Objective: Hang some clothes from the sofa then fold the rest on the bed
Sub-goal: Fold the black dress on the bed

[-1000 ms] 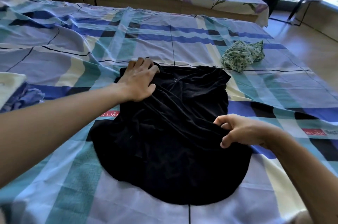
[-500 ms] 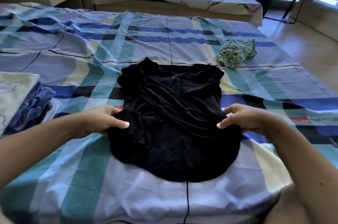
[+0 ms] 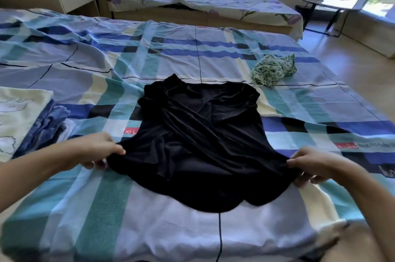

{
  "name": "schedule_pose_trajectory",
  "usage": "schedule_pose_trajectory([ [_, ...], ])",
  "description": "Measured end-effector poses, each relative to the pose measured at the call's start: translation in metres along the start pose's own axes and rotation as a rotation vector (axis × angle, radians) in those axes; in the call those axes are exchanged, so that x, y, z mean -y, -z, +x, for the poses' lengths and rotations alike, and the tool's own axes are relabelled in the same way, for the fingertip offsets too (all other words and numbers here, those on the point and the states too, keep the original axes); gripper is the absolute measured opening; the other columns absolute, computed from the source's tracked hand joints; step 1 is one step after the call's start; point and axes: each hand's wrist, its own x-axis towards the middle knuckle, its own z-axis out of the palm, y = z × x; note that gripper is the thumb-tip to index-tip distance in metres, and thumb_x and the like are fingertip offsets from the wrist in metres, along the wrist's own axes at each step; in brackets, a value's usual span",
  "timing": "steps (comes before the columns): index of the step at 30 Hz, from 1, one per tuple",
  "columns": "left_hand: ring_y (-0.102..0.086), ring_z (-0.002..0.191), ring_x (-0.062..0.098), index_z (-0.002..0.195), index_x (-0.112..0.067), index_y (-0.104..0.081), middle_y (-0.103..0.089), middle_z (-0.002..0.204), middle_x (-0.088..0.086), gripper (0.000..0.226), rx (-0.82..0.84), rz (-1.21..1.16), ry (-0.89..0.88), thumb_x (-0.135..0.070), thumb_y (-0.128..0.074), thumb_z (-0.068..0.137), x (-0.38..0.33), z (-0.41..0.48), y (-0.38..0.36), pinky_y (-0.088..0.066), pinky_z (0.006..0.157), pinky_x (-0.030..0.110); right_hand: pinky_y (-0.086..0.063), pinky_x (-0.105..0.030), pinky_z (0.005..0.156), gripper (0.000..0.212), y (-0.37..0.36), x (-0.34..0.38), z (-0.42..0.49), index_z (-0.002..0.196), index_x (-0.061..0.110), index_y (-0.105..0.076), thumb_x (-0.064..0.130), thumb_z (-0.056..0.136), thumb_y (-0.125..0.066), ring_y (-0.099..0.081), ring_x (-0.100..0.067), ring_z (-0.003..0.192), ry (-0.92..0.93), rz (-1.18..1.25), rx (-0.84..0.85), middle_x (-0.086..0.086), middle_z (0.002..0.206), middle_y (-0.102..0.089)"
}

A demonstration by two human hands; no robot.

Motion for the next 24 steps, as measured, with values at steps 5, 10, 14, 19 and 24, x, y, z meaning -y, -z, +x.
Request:
schedule_pose_trajectory([
  [5, -0.066, 0.083, 0.021, 0.075, -0.021, -0.061, -0.07, 0.084, -0.001, 0.039, -0.3, 0.468, -0.152, -0.059, -0.063, 0.084, -0.019, 0.025, 0.005, -0.052, 0.076, 0.031, -0.054, -0.032, 0.063, 0.027, 0.013, 0.03, 0.031, 0.085, 0.001, -0.07, 0.028, 0.08, -0.073, -0.067, -0.029, 0.07, 0.132, -0.224, -0.418, -0.018, 0.079, -0.073],
  [10, -0.053, 0.118, 0.031, 0.12, -0.018, -0.061, -0.059, 0.122, 0.01, 0.046, -0.427, 0.385, -0.369, -0.047, -0.069, 0.085, -0.068, 0.077, 0.009, -0.046, 0.101, 0.043, -0.045, -0.034, 0.093, 0.06, 0.025, 0.093, 0.069, 0.129, 0.019, -0.054, 0.032, 0.078, -0.082, -0.058, -0.028, 0.112, 0.333, -0.086, -0.368, -0.011, 0.12, -0.057],
  [14, -0.049, 0.127, 0.038, 0.132, -0.012, -0.055, -0.055, 0.133, 0.019, 0.056, -0.494, 0.277, -0.356, -0.037, -0.073, 0.085, -0.103, 0.129, 0.023, -0.041, 0.107, 0.044, -0.042, -0.037, 0.107, 0.096, 0.047, 0.128, 0.122, 0.143, 0.013, -0.045, 0.033, 0.061, -0.091, -0.051, -0.031, 0.126, 0.355, 0.033, -0.396, -0.018, 0.138, -0.049],
  [19, -0.043, 0.139, 0.032, 0.153, -0.011, -0.034, -0.043, 0.153, 0.016, 0.085, -0.316, 0.355, -0.37, -0.029, -0.079, 0.083, -0.131, 0.171, 0.04, -0.035, 0.112, 0.033, -0.029, -0.039, 0.12, 0.144, 0.075, 0.138, 0.187, 0.156, 0.015, -0.027, 0.051, 0.035, -0.096, -0.031, -0.029, 0.145, 0.353, -0.197, -0.326, -0.015, 0.156, -0.035],
  [24, -0.056, 0.125, 0.033, 0.157, -0.007, -0.023, -0.053, 0.144, 0.018, 0.111, -0.146, 0.29, -0.315, -0.023, -0.091, 0.07, -0.153, 0.203, 0.043, -0.046, 0.106, 0.038, -0.021, -0.03, 0.122, 0.135, 0.082, 0.151, 0.21, 0.16, 0.008, -0.007, 0.028, 0.061, -0.097, -0.023, -0.023, 0.15, 0.455, -0.309, -0.184, -0.01, 0.164, -0.021],
])
